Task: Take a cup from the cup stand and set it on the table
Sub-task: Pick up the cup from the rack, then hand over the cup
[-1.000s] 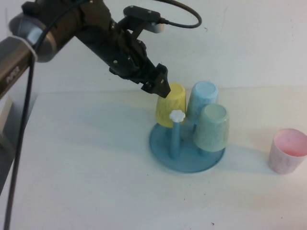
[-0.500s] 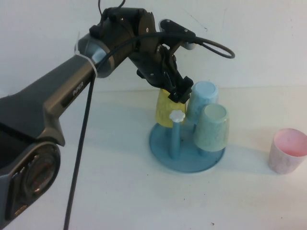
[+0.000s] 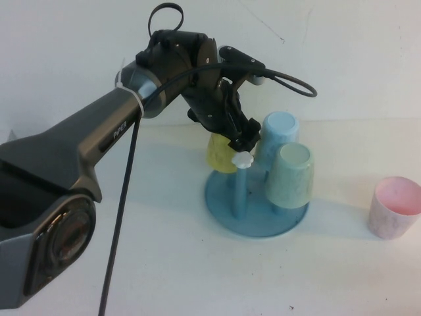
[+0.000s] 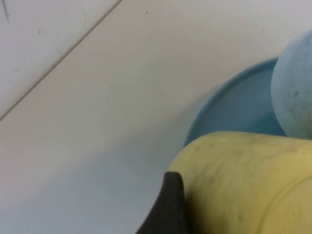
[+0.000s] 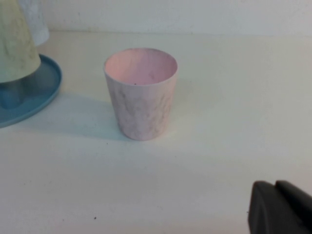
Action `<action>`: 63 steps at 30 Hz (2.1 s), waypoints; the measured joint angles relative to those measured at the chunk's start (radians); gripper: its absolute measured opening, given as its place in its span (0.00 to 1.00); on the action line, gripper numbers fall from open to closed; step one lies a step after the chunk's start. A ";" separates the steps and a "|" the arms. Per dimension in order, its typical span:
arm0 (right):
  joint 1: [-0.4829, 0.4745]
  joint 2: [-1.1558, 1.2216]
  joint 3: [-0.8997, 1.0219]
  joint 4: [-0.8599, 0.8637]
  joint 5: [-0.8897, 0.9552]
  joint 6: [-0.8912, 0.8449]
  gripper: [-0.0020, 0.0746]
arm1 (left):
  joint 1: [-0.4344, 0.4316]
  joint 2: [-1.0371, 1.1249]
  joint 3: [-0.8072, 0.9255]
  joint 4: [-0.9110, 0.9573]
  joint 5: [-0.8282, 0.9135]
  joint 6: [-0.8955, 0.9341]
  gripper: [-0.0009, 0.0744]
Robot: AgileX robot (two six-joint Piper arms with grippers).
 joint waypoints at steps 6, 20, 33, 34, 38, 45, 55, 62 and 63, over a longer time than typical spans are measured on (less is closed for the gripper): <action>0.000 0.000 0.000 0.000 0.000 0.000 0.02 | 0.000 -0.006 0.000 0.002 0.012 -0.004 0.79; 0.000 0.000 0.002 0.044 -0.037 0.019 0.02 | 0.002 -0.235 -0.117 0.006 0.104 -0.044 0.79; 0.000 0.000 0.002 0.517 -0.093 0.327 0.02 | 0.002 -0.421 -0.075 -0.175 0.296 -0.299 0.79; 0.000 0.000 0.002 0.506 -0.093 0.303 0.02 | 0.002 -0.431 -0.050 -0.178 0.296 -0.312 0.79; 0.000 0.000 0.002 0.491 -0.091 0.254 0.02 | 0.004 -0.510 0.125 -0.184 0.295 -0.347 0.79; 0.000 0.000 0.002 0.545 -0.013 0.189 0.02 | 0.010 -0.775 0.672 -0.280 0.095 -0.339 0.79; 0.000 0.000 0.002 1.057 -0.034 -0.425 0.02 | 0.011 -1.093 1.228 -0.724 -0.231 -0.205 0.79; 0.000 0.000 0.002 1.498 0.001 -0.901 0.02 | 0.012 -1.105 1.270 -0.888 -0.298 -0.165 0.79; 0.000 0.000 0.002 1.572 0.017 -0.988 0.02 | 0.012 -1.105 1.270 -0.903 -0.305 -0.161 0.79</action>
